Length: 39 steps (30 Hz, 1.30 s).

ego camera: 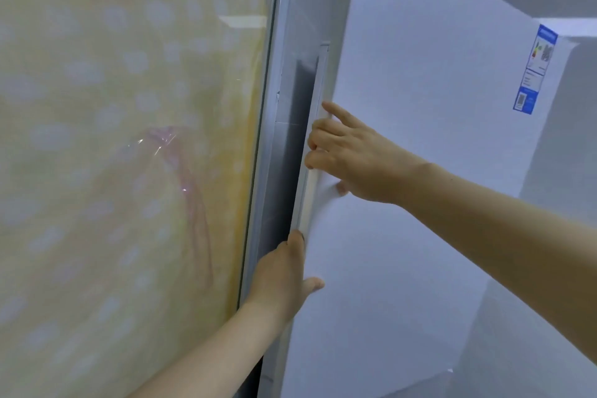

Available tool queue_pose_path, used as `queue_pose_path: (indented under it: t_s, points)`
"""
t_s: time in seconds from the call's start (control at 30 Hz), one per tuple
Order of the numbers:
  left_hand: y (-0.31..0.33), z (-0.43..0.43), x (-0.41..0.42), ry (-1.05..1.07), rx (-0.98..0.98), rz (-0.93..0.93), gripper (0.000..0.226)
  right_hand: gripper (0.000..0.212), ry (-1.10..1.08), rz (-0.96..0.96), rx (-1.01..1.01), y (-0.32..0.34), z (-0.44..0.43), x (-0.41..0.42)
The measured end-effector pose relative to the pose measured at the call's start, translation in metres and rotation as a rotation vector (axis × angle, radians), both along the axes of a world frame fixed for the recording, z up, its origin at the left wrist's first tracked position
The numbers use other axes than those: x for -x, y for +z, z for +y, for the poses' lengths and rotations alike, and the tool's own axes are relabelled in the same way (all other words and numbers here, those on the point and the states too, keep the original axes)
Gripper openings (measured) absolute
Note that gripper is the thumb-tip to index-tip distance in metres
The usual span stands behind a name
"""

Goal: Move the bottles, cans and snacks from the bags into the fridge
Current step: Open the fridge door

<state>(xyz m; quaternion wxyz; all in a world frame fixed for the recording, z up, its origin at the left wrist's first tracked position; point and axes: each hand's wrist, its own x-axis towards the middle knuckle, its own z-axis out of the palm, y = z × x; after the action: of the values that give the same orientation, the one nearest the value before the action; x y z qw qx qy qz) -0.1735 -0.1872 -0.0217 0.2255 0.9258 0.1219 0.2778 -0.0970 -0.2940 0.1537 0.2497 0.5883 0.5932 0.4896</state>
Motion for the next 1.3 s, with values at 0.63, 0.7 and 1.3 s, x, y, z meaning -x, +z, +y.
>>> queue_pose_path:
  t_s: [0.63, 0.7, 1.3]
  points:
    - [-0.002, -0.146, 0.095, -0.514, -0.223, 0.11, 0.023, 0.051, -0.307, 0.092, -0.15, -0.016, -0.213, 0.136]
    - [-0.004, -0.151, 0.098, -0.548, -0.212, 0.1, 0.021, 0.051, -0.365, 0.099, -0.184, -0.02, -0.232, 0.147]
    - [-0.043, -0.203, 0.062, -0.766, -0.35, 0.011, 0.044, 0.066, -0.786, 0.282, -0.396, -0.11, -0.341, 0.182]
